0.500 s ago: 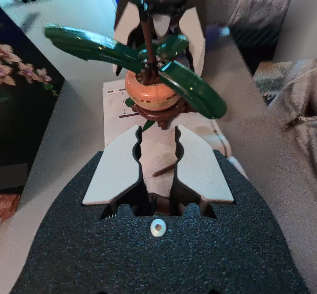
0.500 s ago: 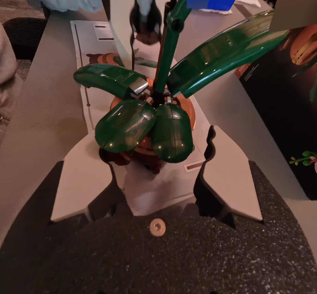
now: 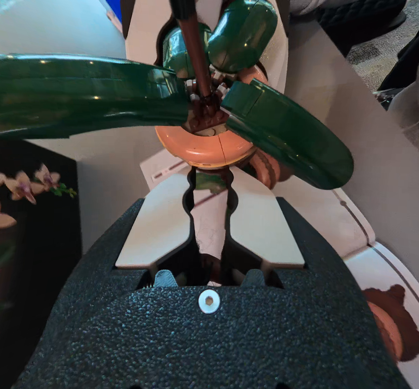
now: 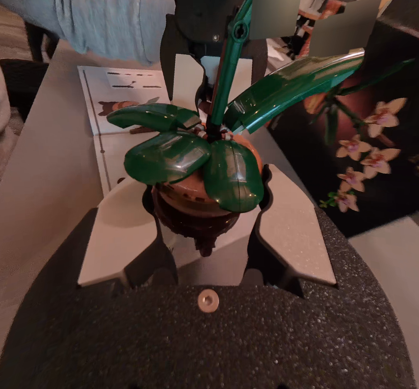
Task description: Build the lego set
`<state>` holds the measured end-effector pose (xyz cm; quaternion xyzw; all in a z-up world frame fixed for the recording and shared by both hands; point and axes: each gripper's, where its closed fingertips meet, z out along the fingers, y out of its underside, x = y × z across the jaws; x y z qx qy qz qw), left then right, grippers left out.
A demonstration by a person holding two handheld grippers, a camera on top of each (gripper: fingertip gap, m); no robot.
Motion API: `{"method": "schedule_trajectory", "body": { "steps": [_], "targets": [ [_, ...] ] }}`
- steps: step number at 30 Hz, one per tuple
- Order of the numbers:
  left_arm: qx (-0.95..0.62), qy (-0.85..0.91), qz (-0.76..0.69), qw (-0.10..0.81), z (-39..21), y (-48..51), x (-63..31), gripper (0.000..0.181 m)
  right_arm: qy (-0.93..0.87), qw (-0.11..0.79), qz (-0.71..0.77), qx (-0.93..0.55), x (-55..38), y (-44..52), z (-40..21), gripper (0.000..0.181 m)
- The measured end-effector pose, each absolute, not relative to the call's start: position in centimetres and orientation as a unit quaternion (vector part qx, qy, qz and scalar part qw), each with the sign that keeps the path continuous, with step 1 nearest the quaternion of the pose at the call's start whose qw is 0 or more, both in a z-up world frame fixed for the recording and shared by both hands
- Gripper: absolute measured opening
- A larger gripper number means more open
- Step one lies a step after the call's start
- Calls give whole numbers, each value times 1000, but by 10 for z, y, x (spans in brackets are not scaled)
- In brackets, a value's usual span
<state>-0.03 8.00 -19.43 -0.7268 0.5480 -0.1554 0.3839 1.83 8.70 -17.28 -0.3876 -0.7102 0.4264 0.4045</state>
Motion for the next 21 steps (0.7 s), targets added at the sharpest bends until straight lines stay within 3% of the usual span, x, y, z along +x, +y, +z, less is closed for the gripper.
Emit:
{"method": "schedule_trajectory", "body": {
  "steps": [6, 14, 21],
  "targets": [
    [-695, 595, -175, 363, -174, 111, 30, 26, -679, 440, 373, -453, 51, 116, -165, 92],
    [-695, 625, -190, 300, -210, 103, 44, 28, -664, 428, 337, -513, 66, 109, -211, 90],
    [-731, 584, -182, 305, -221, 99, 21, 24, -650, 426, 376, -505, 64, 105, -205, 99]
  ]
}}
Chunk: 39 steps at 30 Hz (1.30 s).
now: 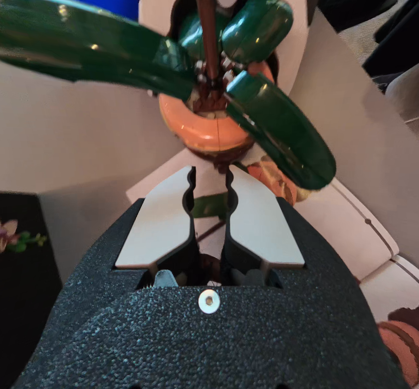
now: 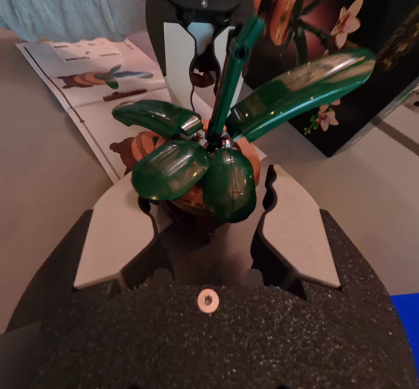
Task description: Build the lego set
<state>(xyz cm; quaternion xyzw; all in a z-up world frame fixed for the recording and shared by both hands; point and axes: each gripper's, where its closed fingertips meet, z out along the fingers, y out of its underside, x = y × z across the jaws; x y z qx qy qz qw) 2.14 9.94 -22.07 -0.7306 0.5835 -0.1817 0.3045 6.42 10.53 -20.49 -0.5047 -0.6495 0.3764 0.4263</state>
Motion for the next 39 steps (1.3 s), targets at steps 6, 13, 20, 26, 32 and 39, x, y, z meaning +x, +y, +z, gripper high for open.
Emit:
{"method": "schedule_trajectory", "body": {
  "steps": [6, 13, 20, 26, 32, 39],
  "targets": [
    [-773, 459, -100, 426, -176, 64, -62, 28, -645, 492, 321, -489, 94, 103, -157, 107],
    [-793, 258, 90, 544, -136, -15, -165, 30, -640, 586, 283, -408, 66, 30, -66, 34],
    [-766, 182, 109, 607, -102, -53, -190, 27, -736, 305, 257, -548, -28, -46, -174, 25],
    [-740, 193, 128, 632, -86, -74, -197, 27, -760, 200, 108, -609, -45, -37, -238, 25],
    [-707, 168, 104, 679, -68, -85, -207, 26, -766, 196, 78, -607, -48, -33, -253, 12],
    [-698, 173, 43, 694, -71, -70, -188, 26, -724, 304, 143, -603, -45, -13, -224, 5]
  ]
}}
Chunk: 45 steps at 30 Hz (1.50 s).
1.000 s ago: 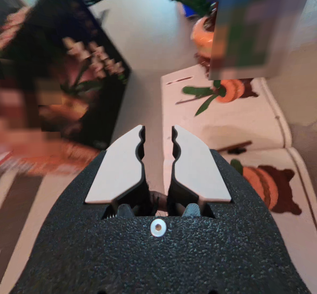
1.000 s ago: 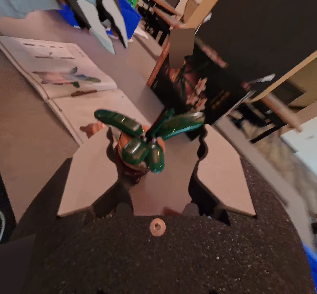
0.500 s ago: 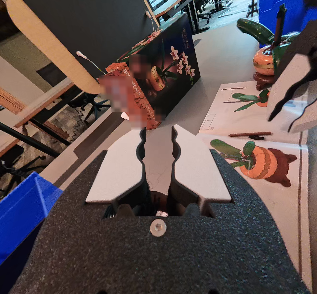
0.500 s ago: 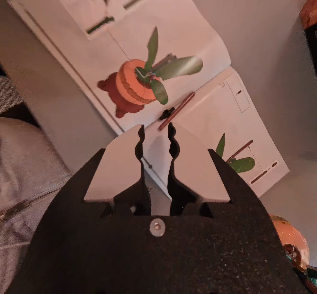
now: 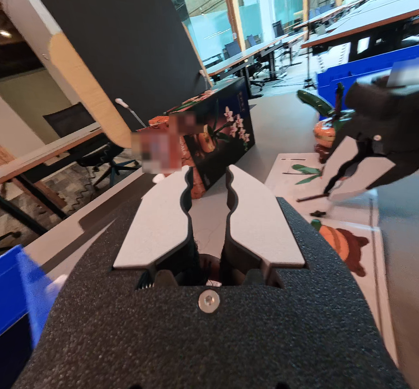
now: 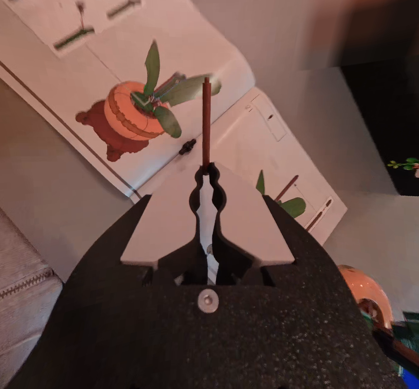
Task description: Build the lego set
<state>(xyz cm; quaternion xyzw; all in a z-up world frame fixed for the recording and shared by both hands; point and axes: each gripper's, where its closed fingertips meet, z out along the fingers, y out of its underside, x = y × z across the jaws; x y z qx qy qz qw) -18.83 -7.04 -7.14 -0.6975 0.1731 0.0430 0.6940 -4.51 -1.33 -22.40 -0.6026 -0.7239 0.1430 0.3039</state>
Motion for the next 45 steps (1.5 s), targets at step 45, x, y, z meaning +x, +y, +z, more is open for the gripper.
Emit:
{"method": "schedule_trajectory", "body": {
  "steps": [45],
  "targets": [
    [-539, 55, -479, 690, -67, -12, -11, 4, -624, 497, 391, -459, -11, -25, -97, 20]
  ]
}}
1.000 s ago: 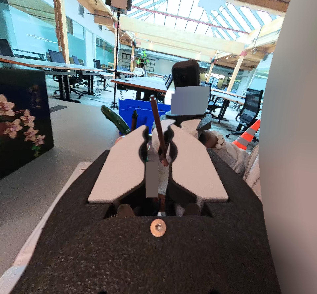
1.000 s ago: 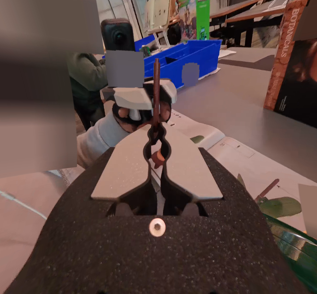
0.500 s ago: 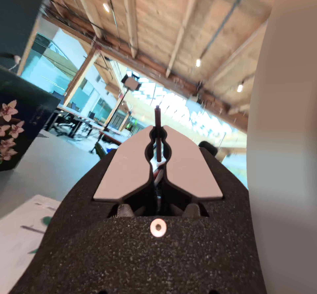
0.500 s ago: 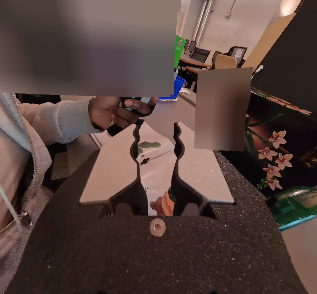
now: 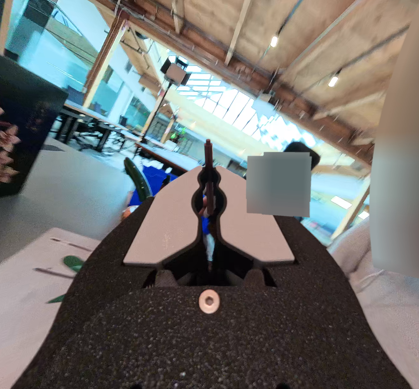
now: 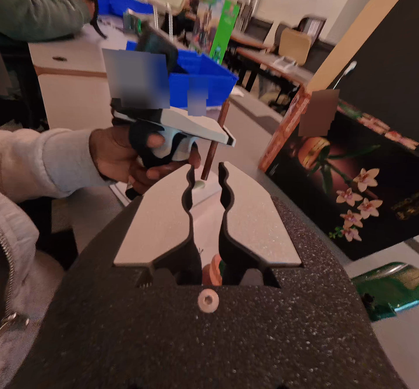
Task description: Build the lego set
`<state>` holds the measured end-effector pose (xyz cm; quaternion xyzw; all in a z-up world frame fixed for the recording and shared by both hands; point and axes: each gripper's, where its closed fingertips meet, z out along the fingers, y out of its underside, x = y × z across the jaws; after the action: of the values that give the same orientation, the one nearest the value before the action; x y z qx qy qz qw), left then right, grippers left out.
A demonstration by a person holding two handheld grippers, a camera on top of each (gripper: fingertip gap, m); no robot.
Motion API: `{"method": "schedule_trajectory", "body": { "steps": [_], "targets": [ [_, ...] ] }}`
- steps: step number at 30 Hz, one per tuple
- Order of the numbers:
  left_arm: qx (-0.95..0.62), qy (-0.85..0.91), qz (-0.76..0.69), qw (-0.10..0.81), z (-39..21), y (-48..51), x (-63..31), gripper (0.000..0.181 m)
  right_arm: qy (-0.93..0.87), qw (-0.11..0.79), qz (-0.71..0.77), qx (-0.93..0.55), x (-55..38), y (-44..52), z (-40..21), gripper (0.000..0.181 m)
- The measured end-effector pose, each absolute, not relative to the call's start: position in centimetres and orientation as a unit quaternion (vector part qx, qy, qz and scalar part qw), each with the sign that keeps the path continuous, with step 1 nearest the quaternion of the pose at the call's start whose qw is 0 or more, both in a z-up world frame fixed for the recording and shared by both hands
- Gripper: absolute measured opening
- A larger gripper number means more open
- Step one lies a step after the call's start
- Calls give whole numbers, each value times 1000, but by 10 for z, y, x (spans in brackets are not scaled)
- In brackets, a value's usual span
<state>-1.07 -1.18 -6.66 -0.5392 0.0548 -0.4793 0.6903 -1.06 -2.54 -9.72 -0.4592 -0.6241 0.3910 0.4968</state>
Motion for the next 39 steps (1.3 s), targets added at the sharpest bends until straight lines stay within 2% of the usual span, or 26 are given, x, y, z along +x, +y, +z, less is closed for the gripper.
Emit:
{"method": "schedule_trajectory", "body": {
  "steps": [4, 5, 9, 11, 14, 18, 21, 24, 28, 39],
  "targets": [
    [-595, 152, -353, 706, -79, -12, 10, 4, -647, 473, 354, -483, -7, -22, -112, 12],
    [-601, 166, -335, 706, -81, -12, 14, 4, -650, 474, 352, -479, -6, -23, -114, 7],
    [-612, 210, -301, 701, -87, -15, 25, 5, -642, 467, 373, -479, 4, -23, -120, 5],
    [-613, 220, -294, 700, -87, -17, 26, 13, -642, 449, 394, -481, 9, -25, -124, 5],
    [-615, 230, -307, 689, -88, -19, 29, 5, -639, 439, 407, -482, 12, -25, -127, 5],
    [-624, 258, -295, 676, -95, -21, 35, 4, -665, 434, 387, -468, 16, -29, -136, 6],
    [-631, 281, -269, 672, -99, -23, 39, 4, -675, 458, 353, -459, 18, -27, -138, 23],
    [-635, 296, -255, 666, -102, -24, 42, 4, -674, 476, 344, -448, 17, -27, -135, 19],
    [-641, 305, -245, 660, -107, -22, 45, 4, -672, 468, 358, -449, 16, -28, -136, 6],
    [-649, 312, -255, 646, -113, -22, 41, 4, -679, 442, 374, -452, 16, -27, -148, 5]
  ]
}}
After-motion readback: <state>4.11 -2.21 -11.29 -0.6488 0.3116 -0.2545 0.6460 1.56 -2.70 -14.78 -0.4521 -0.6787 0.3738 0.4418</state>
